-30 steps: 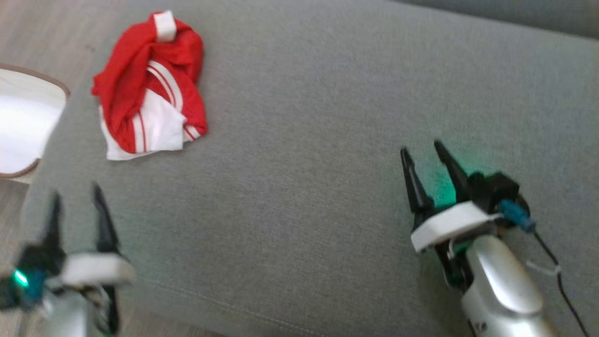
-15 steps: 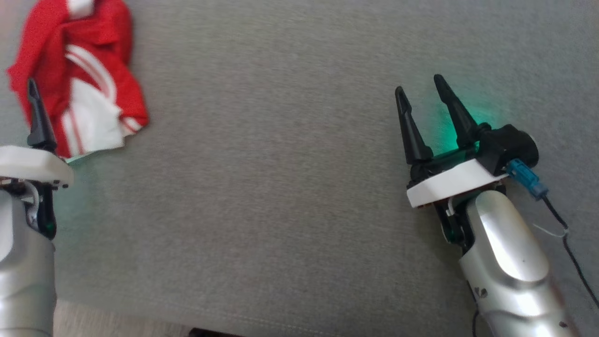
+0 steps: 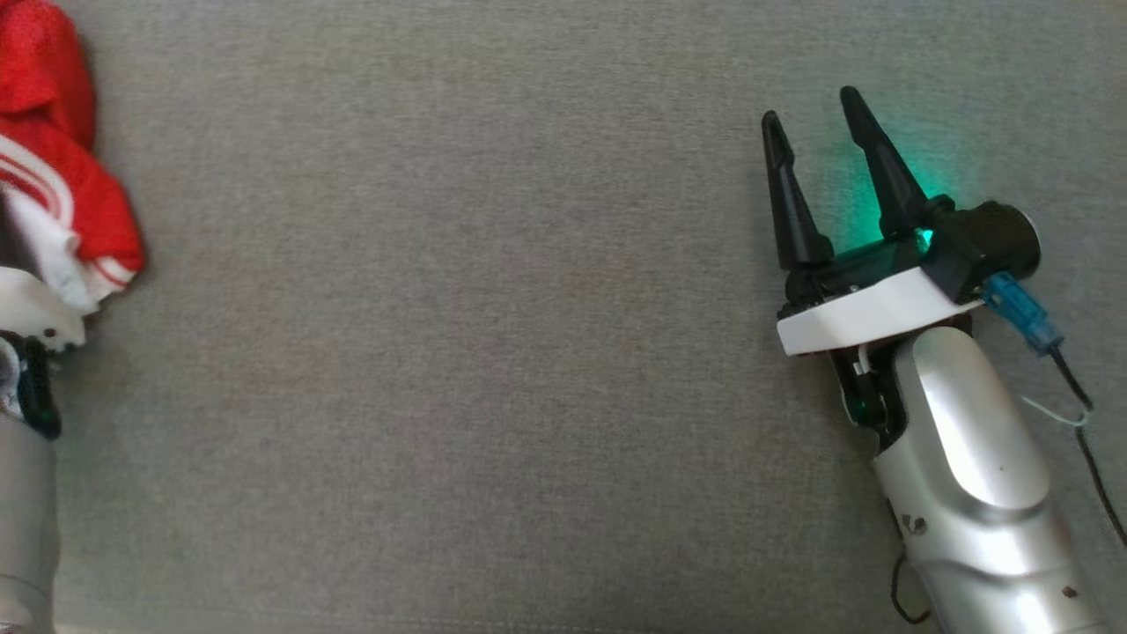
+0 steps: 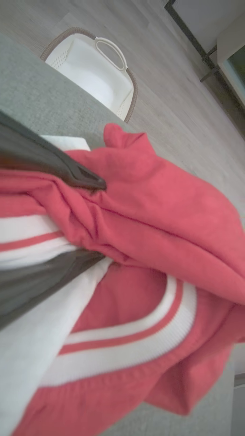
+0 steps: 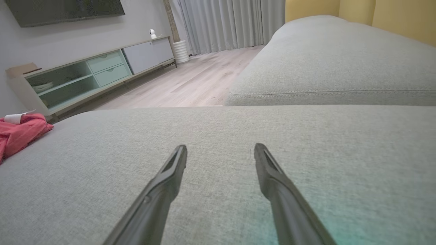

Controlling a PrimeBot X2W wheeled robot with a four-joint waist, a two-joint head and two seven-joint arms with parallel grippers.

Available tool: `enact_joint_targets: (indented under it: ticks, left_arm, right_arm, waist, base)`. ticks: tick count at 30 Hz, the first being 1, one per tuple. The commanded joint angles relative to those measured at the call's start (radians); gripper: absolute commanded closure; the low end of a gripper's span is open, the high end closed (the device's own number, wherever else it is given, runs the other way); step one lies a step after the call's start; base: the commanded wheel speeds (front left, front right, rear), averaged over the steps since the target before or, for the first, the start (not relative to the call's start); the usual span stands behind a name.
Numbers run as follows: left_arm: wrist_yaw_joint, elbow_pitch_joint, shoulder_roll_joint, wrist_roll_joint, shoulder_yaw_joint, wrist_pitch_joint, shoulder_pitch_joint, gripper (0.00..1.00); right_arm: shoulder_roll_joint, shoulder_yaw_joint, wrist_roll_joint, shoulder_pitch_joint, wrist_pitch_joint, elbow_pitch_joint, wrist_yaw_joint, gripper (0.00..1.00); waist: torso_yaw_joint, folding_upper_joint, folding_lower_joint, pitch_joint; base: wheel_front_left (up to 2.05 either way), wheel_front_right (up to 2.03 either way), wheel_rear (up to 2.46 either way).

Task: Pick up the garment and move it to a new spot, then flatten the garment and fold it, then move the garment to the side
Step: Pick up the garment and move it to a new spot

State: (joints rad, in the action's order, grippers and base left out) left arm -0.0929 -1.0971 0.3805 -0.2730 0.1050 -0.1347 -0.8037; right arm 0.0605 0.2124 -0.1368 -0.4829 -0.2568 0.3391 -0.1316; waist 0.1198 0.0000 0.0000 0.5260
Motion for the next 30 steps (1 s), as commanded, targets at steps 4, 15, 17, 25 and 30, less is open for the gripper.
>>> enact_joint_targets:
  ticks: [4, 15, 17, 25, 30]
  left_arm:
    - [0.008, 0.028, 0.077, 0.018, 0.01, -0.097, -0.029, 1.0]
    - [-0.022, 0.424, 0.101, 0.092, -0.05, -0.127, -0.082, 1.0]
    - [-0.028, 0.482, 0.086, 0.094, -0.077, -0.127, -0.081, 1.0]
    - [-0.035, 0.645, -0.043, 0.039, -0.179, -0.118, -0.06, 1.0]
    - [-0.036, 0.732, -0.161, -0.025, -0.255, -0.094, -0.009, 1.0]
  right_arm:
    - [-0.01, 0.016, -0.023, 0.018, -0.005, -0.009, 0.001, 0.0]
    - [-0.01, 0.032, -0.128, 0.07, -0.005, 0.013, 0.001, 0.0]
    - [-0.01, 0.036, -0.15, 0.083, -0.005, 0.018, 0.001, 0.0]
    - [-0.01, 0.043, -0.194, 0.128, -0.005, 0.03, 0.001, 0.0]
    - [-0.01, 0.043, -0.212, 0.148, -0.005, 0.027, 0.001, 0.0]
  waist:
    - [-0.016, 0.0, 0.0, -0.022]
    - [-0.079, 0.0, 0.0, -0.171]
    - [-0.105, 0.0, 0.0, -0.199]
    - [-0.214, 0.0, 0.0, -0.272]
    - [-0.282, 0.0, 0.0, -0.287]
  base:
    - [0.0, 0.0, 0.0]
    - [0.0, 0.0, 0.0]
    - [0.0, 0.0, 0.0]
    - [0.0, 0.0, 0.0]
    - [0.0, 0.0, 0.0]
